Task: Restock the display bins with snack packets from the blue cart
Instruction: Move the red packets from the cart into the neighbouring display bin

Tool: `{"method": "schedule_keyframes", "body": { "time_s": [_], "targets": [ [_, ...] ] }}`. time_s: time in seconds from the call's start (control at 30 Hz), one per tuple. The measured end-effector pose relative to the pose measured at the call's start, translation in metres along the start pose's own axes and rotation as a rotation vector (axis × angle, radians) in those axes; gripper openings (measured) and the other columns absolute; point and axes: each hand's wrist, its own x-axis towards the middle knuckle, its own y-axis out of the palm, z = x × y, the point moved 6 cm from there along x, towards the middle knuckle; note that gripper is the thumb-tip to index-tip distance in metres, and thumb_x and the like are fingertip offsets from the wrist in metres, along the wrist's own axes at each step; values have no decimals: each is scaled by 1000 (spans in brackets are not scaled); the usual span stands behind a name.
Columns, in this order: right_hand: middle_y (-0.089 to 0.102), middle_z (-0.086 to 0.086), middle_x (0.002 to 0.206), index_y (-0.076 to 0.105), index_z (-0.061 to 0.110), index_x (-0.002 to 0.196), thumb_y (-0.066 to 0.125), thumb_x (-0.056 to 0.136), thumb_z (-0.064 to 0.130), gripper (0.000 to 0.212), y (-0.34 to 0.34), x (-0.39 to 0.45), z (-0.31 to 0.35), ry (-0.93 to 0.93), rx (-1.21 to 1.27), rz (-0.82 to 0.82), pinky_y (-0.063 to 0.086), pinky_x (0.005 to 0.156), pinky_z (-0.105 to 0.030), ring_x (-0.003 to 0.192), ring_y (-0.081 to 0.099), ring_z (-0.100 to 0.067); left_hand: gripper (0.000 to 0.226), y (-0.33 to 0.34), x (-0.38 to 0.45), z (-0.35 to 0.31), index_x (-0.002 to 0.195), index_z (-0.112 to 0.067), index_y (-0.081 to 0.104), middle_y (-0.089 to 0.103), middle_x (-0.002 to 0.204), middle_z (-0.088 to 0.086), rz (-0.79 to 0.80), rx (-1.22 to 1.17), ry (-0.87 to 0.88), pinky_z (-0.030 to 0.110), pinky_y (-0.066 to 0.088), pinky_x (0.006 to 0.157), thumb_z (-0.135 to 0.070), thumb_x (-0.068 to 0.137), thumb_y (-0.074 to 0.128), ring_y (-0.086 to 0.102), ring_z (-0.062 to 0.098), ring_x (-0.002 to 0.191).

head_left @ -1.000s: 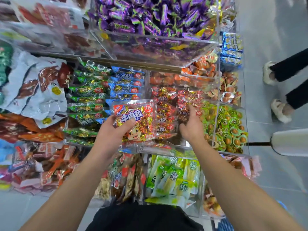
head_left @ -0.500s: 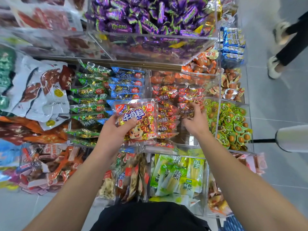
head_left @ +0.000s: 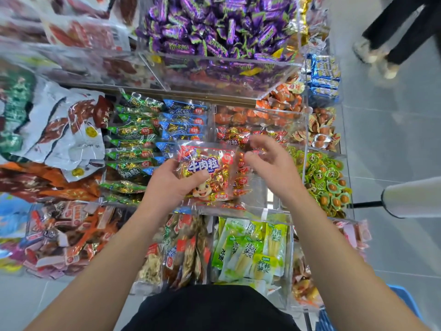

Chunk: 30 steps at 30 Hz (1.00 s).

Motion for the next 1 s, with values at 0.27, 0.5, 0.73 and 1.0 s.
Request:
{"method": "schedule_keyframes", "body": {
  "time_s": [0.27, 0.5, 0.73, 1.0],
  "targets": [
    [66, 5, 94, 67, 21, 82, 80, 78, 25, 15, 13, -4, 48, -187, -335, 149, 50, 82, -37, 89, 61, -13, 47, 14, -7, -14, 92, -46, 64, 63, 87, -46, 90, 45, 130, 21, 45, 71, -72, 53, 71, 60, -22, 82],
    [69, 12, 83, 66, 25, 90, 75, 84, 21, 12, -73, 13, 26, -101, -425, -138, 54, 79, -35, 80, 66, -13, 74, -1, 3, 9, 113, -30, 69, 74, 115, -9, -33, -193, -43, 50, 52, 99, -80, 59, 62, 67, 20, 113],
    [74, -4, 99, 71, 28, 111, 64, 89, 24, 24, -73, 39, 13, -171, -972, -192, 54, 73, -39, 91, 67, -31, 61, -1, 8, 19, 104, -36, 69, 72, 117, -6, -26, -241, -83, 53, 48, 104, -79, 61, 58, 66, 19, 113],
    [69, -9, 83, 70, 23, 96, 60, 85, 10, 20, -21, 65, -26, -133, -1194, -19, 51, 60, -36, 79, 66, -34, 52, -1, 10, 21, 106, -34, 66, 68, 124, -8, -25, -263, -119, 52, 44, 109, -71, 70, 58, 62, 17, 119]
  ]
}}
